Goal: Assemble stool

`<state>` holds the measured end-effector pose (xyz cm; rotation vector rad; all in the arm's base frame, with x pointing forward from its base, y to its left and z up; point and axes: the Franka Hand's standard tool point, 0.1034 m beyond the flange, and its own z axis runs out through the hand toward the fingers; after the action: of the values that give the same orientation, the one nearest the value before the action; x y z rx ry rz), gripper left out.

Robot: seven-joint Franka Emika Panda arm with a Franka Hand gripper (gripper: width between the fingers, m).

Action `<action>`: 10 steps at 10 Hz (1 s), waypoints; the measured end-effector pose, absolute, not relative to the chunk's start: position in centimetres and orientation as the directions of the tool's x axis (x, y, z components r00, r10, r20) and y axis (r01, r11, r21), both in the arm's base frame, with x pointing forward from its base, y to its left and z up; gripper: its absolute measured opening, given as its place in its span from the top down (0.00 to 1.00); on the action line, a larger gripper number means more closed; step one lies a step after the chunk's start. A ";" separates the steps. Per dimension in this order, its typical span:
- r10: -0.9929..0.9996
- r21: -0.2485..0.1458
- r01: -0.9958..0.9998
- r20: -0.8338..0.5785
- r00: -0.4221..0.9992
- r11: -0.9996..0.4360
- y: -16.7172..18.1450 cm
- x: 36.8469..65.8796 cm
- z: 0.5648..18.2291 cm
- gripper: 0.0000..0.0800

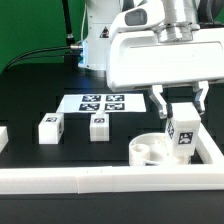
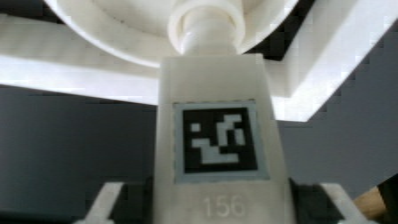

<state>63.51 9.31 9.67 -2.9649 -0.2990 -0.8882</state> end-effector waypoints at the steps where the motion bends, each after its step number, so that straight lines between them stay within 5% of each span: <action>1: 0.174 0.025 0.192 0.548 0.818 -0.981 9.3 63.5 9.7 0.55; 2: 0.174 0.025 0.192 0.547 0.818 -0.981 9.3 63.5 9.7 0.55; 3: 0.174 0.025 0.192 0.547 0.818 -0.981 9.3 63.5 9.7 0.31; 5: 0.174 0.026 0.191 0.545 0.820 -0.981 9.1 63.4 9.5 0.21; 7: 0.162 0.020 0.179 0.532 0.831 -0.984 8.7 62.7 9.1 0.19; 10: 0.166 0.011 0.184 0.489 0.856 -0.983 8.6 63.2 11.3 0.19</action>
Offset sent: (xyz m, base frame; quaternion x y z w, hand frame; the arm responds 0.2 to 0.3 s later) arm 0.0000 0.0000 0.0000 0.0000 0.0000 0.0000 1.0000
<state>63.18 8.58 11.34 -2.9921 -0.2821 -0.7831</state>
